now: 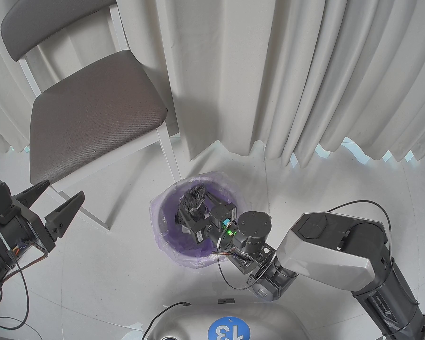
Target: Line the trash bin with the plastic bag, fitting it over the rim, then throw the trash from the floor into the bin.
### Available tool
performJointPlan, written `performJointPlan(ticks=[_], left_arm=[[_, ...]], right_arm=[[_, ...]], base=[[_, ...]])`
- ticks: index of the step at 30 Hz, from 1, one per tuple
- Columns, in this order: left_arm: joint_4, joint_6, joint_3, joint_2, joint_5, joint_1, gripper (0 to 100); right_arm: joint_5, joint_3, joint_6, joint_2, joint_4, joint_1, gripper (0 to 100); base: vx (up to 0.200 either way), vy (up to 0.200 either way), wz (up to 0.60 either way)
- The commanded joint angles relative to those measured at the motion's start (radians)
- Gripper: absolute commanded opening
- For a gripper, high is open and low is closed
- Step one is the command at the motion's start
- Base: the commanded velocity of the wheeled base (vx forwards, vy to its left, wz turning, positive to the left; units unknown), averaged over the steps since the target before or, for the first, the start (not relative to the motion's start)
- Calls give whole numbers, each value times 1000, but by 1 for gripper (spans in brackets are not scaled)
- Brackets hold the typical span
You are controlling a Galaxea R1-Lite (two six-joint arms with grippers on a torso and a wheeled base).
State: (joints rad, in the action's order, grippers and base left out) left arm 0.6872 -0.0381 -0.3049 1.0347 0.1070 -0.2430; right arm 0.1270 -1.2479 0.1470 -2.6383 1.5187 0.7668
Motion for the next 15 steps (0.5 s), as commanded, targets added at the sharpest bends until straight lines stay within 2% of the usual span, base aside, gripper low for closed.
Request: performJointPlan(ticks=[1, 15], left_arm=[[2, 0, 0, -1, 0, 1, 100], [0, 0, 3, 2, 0, -1, 100]], right_arm=[[0, 1, 0, 3, 1, 0, 100], [5, 41, 13, 58, -11, -18, 100]], base=[[0, 0, 0], [0, 0, 0]])
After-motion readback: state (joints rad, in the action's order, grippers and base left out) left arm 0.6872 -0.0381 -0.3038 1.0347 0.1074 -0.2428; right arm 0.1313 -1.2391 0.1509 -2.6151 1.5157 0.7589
